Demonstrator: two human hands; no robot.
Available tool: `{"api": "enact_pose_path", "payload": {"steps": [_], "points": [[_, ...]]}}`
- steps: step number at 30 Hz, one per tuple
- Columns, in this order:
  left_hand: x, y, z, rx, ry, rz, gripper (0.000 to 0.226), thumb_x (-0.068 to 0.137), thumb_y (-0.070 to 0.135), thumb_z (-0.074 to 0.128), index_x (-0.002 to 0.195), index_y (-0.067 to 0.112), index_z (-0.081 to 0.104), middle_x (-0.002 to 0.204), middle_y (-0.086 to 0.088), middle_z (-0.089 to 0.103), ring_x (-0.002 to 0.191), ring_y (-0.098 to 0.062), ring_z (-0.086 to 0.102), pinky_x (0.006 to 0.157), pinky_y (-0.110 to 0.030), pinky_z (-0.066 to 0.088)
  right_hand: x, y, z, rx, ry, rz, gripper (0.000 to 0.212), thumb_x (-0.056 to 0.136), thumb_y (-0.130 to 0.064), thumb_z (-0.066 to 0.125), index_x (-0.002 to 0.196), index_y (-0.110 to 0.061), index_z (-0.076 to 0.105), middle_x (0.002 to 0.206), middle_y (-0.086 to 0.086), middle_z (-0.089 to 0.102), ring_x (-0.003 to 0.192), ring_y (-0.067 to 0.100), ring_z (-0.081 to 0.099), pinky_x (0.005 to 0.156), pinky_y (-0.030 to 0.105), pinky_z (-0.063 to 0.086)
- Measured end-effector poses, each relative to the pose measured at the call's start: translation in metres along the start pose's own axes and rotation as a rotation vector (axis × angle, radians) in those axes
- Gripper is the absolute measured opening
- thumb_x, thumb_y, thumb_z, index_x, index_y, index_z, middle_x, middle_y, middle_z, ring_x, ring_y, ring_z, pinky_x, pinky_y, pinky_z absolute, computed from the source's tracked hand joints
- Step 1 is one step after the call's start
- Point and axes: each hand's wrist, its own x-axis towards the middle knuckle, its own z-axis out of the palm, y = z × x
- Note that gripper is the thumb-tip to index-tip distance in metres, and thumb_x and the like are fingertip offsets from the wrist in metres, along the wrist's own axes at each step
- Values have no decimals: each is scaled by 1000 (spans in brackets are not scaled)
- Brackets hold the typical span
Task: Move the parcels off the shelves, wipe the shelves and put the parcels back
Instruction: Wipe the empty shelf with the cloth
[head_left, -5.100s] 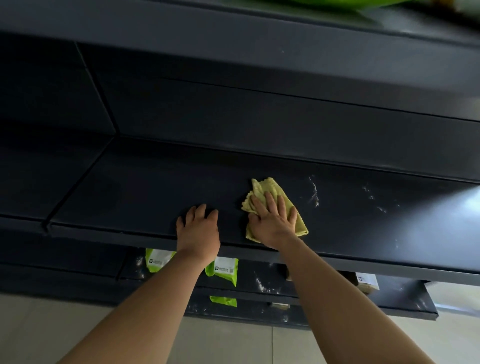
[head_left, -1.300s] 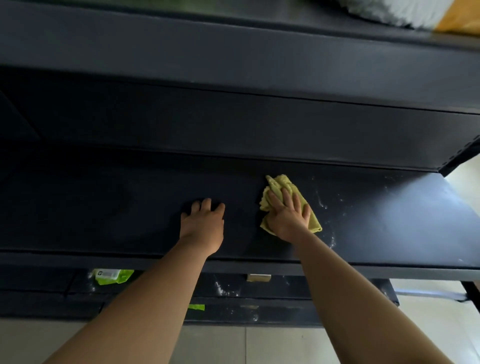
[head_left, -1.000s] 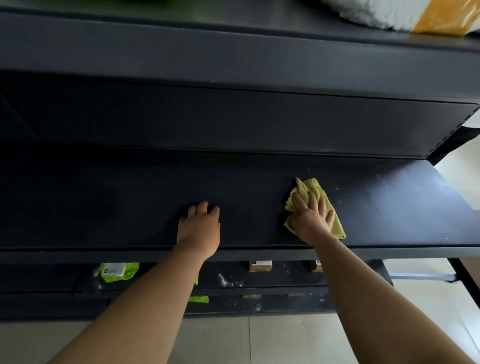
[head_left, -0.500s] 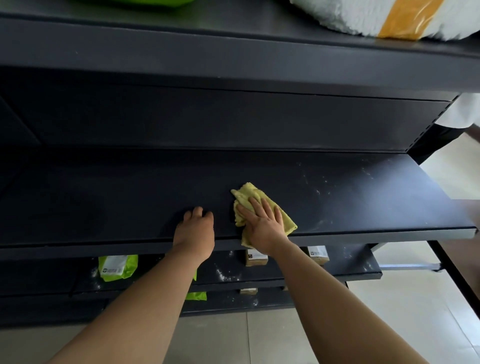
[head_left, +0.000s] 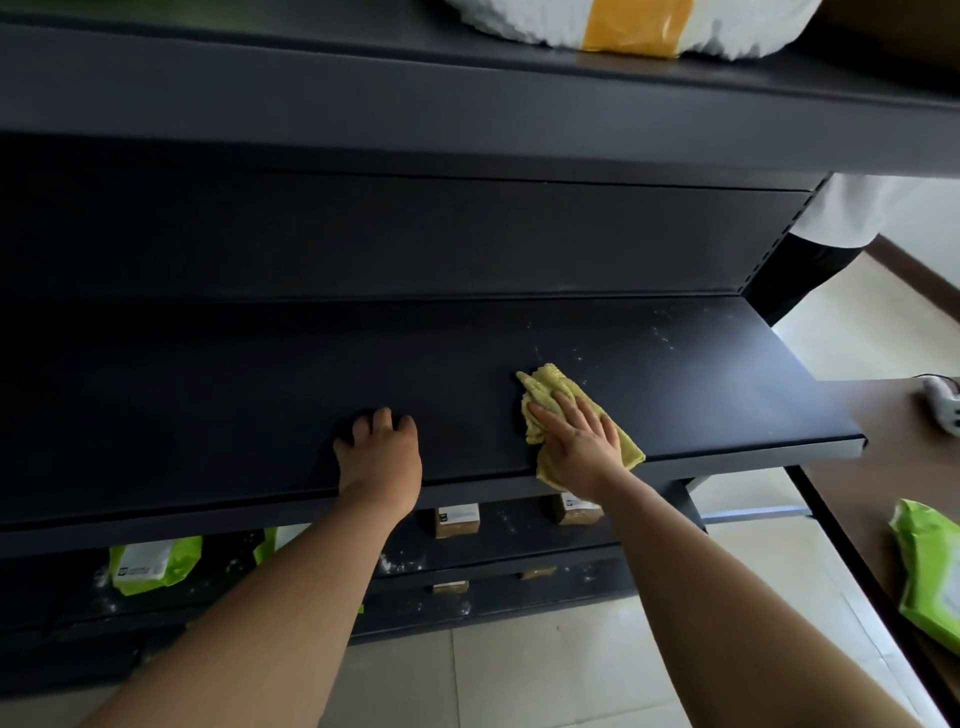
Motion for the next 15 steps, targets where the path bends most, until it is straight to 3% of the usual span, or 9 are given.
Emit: {"api": "enact_pose_path", "payload": {"steps": [5,10,15], "points": [[17,33,2,-21,-10,-20,50,99,23,42,146,22,27,149,-9,22,135,-33,24,109,-54,28,19,32,-20,13,-65,-5,50,101,-33,30,145,-54,18,160,-14,-3,147,16,-10,118,47,-6],[36,55,3,-23,9,-83,51,99,27,42,147,24,28,151,-10,20,136,-35,23,111,-53,27,42,37,-27,7,-74,-142,53,99,-28,34,142,-56,23,160,-14,0,147,17,-11,116,50,-8],[54,68,5,-3,38,-130,47,100,34,35,146,30,27,150,-6,23,133,-31,28,105,-51,35,80,28,-33,-41,-102,-243,54,99,-29,29,143,-57,17,160,-14,-3,147,19,-12,116,52,-9]]}}
